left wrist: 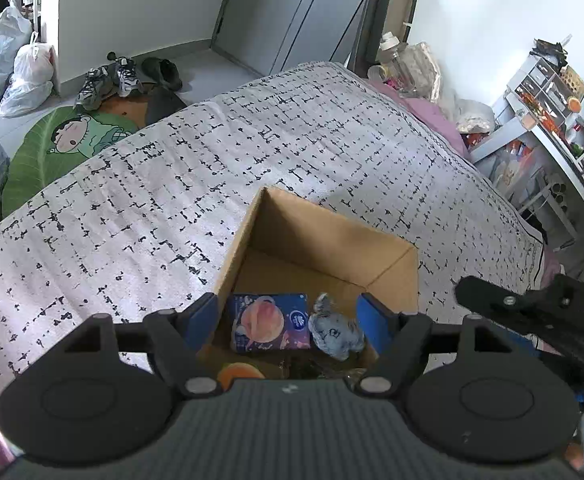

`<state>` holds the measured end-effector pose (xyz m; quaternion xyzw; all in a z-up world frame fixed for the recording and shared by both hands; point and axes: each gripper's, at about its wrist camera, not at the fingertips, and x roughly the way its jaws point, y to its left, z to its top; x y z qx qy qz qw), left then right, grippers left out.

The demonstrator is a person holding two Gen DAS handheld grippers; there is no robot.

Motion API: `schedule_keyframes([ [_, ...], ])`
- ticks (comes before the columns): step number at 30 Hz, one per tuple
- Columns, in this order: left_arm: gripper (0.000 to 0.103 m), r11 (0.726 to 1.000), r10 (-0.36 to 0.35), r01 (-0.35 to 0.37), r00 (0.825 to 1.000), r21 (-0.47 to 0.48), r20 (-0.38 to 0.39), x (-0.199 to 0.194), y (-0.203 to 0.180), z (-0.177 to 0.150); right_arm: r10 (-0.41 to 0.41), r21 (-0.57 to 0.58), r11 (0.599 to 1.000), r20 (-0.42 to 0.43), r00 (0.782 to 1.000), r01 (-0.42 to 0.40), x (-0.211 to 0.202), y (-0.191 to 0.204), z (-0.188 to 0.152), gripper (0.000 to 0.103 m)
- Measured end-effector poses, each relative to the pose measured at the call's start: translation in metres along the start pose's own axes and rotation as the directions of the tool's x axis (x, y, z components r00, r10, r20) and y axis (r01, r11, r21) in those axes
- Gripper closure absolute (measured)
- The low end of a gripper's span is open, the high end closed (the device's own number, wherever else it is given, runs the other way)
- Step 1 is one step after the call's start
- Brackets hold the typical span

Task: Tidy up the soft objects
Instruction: 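Release the denim pouch into the box with the right tool, then reach both tools to the grey mouse plush and close on it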

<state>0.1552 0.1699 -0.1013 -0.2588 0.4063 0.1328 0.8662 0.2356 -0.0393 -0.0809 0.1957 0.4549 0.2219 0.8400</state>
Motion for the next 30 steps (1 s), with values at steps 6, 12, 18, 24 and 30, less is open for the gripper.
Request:
schedule_keyframes([
  [6, 0.024, 1.000, -0.008, 0.008, 1.000, 0.027, -0.030, 0.001, -0.016, -0.005, -0.055, -0.014, 0.998, 0.038, 0.998, 0.056, -0.027, -0.016, 0.006, 0.037],
  [12, 0.022, 0.997, -0.025, 0.028, 0.999, 0.076, -0.040, -0.004, -0.041, -0.012, -0.098, -0.019, 0.995, 0.053, 0.994, 0.099, -0.047, -0.035, 0.010, 0.031],
  [18, 0.015, 0.993, -0.049, 0.054, 0.998, 0.104, -0.050, -0.007, -0.063, -0.020, -0.118, -0.004, 0.993, 0.076, 0.990, 0.119, -0.064, -0.054, 0.014, 0.029],
  [24, 0.015, 0.989, -0.063, 0.069, 0.996, 0.128, -0.056, -0.009, -0.084, -0.025, -0.142, 0.013, 0.990, 0.097, 0.985, 0.141, -0.079, -0.072, 0.019, 0.029],
  [30, 0.015, 0.986, -0.076, 0.085, 0.995, 0.143, -0.066, -0.010, -0.105, -0.029, -0.193, 0.035, 0.981, 0.127, 0.973, 0.190, -0.091, -0.093, 0.025, 0.021],
])
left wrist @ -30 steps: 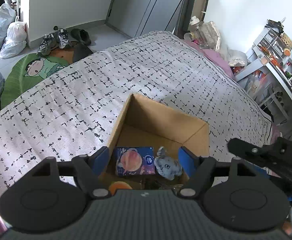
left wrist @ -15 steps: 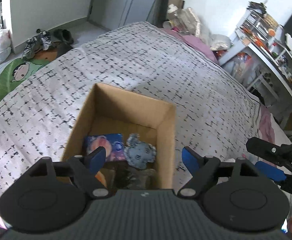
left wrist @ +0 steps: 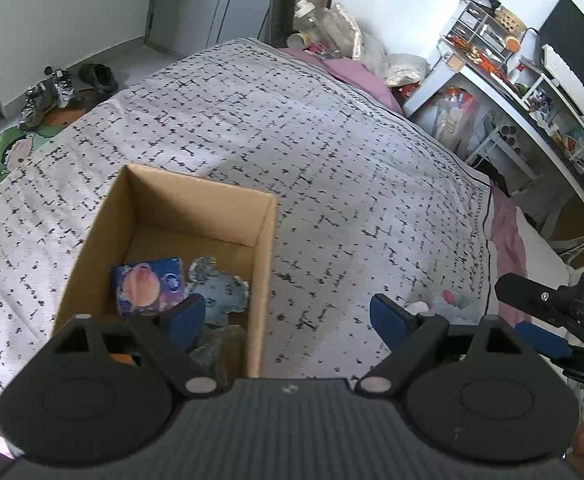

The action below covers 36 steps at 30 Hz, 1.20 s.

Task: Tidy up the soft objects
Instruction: 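Reach both tools to the grey mouse plush and close on it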

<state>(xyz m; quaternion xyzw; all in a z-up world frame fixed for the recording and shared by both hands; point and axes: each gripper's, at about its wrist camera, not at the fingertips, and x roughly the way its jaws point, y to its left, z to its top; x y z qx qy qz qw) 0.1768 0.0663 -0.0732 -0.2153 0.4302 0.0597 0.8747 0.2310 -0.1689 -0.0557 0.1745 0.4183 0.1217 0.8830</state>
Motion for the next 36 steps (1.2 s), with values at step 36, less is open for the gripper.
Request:
schedule_keyframes([
  [36, 0.028, 0.991, -0.101, 0.104, 0.994, 0.087, -0.031, 0.076, -0.119, -0.004, -0.067, 0.326, 0.943, -0.011, 0.998, 0.067, 0.047, -0.142, 0.027, 0.032],
])
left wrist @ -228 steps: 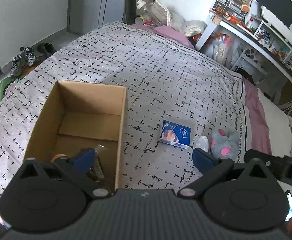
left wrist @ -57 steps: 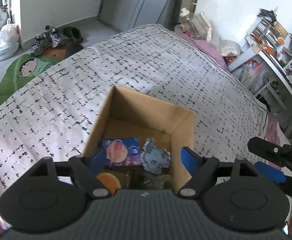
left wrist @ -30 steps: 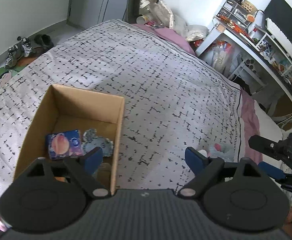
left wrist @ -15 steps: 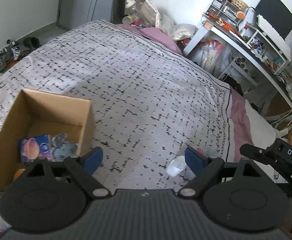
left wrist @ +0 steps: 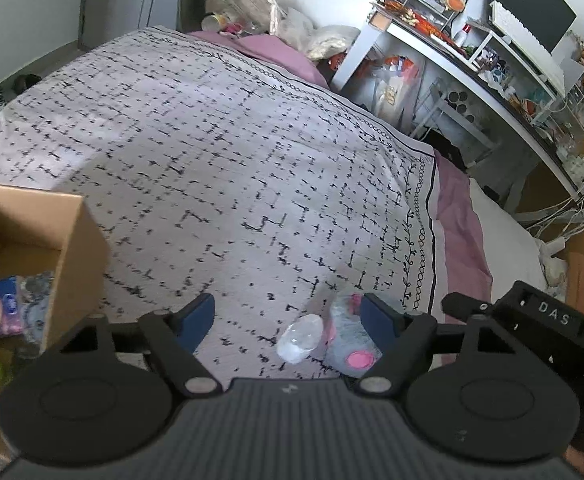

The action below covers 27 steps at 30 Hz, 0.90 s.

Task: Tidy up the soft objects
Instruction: 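Reach both tools to the grey mouse plush and close on it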

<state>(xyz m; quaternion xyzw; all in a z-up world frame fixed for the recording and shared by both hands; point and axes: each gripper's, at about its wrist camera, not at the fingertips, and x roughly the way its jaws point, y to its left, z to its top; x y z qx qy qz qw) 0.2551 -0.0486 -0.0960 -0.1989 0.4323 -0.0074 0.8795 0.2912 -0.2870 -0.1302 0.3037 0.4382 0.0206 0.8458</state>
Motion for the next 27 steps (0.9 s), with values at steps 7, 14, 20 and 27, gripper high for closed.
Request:
schedule_keyframes([
  [7, 0.044, 1.000, -0.017, 0.016, 0.999, -0.011, -0.043, 0.032, -0.013, 0.001, 0.015, 0.037, 0.999, -0.047, 0.999, -0.013, 0.025, -0.010, 0.004, 0.044],
  [14, 0.059, 0.999, -0.039, 0.037, 0.995, -0.024, -0.091, 0.059, -0.023, 0.003, 0.026, 0.055, 0.998, -0.096, 0.995, -0.021, 0.047, -0.013, 0.006, 0.055],
  [20, 0.066, 0.998, -0.047, 0.041, 0.991, -0.052, -0.122, 0.078, -0.026, 0.004, 0.026, 0.070, 0.997, -0.142, 0.990, -0.016, 0.062, -0.017, 0.006, 0.068],
  [27, 0.066, 0.998, -0.044, 0.036, 0.988, -0.057, -0.151, 0.095, -0.035, 0.003, 0.008, 0.104, 0.995, -0.141, 0.990, 0.007, 0.064, -0.030, 0.005, 0.075],
])
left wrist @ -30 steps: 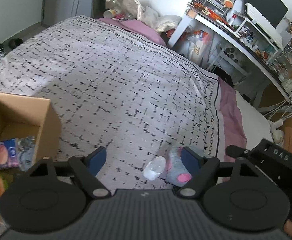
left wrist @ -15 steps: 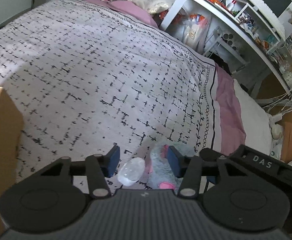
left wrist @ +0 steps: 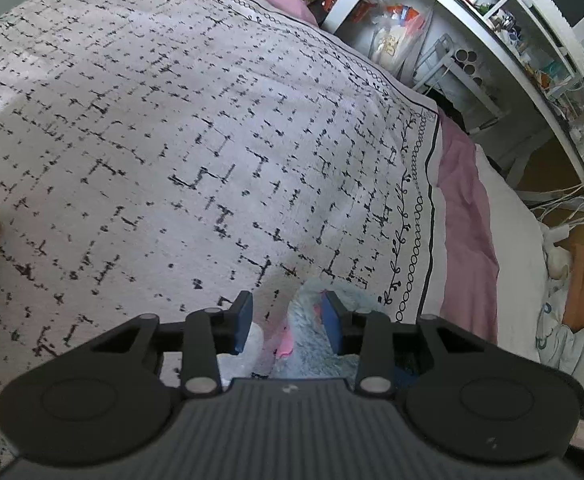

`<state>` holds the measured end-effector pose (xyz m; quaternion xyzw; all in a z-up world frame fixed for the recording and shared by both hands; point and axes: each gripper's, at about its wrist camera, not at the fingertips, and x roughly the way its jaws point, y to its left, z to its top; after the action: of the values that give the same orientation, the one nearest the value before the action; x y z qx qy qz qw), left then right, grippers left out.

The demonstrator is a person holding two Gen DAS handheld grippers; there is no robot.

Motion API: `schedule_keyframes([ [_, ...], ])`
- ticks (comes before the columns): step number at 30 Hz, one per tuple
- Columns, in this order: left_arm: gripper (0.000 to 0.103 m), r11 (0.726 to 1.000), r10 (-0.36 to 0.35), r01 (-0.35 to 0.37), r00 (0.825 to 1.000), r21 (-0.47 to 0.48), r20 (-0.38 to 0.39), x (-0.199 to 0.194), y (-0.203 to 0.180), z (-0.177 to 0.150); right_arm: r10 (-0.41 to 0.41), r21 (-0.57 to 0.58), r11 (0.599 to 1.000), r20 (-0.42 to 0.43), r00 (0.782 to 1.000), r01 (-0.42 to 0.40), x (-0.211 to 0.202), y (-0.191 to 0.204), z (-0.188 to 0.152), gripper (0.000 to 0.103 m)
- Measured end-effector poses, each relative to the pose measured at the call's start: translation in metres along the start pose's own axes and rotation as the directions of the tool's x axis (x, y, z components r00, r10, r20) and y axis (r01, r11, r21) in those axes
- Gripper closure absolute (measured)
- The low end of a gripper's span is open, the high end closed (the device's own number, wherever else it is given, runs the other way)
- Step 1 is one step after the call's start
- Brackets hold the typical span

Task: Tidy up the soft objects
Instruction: 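Reach both tools to the grey mouse plush and close on it, then lift the grey mouse plush with both tools and carry it over the box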

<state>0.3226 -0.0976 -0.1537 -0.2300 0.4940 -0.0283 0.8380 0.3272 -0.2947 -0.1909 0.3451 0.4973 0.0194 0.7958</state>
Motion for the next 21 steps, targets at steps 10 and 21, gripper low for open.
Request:
schedule_keyframes([
  [10, 0.066, 0.999, 0.021, -0.019, 0.998, 0.026, -0.054, 0.024, -0.019, -0.007, 0.030, 0.101, 0.994, 0.001, 1.000, -0.030, -0.004, -0.021, 0.002, 0.083],
  [21, 0.084, 1.000, -0.006, 0.007, 0.998, 0.024, -0.060, 0.017, -0.027, -0.011, 0.072, 0.080, 0.994, 0.031, 0.997, -0.074, -0.015, -0.018, 0.001, 0.090],
])
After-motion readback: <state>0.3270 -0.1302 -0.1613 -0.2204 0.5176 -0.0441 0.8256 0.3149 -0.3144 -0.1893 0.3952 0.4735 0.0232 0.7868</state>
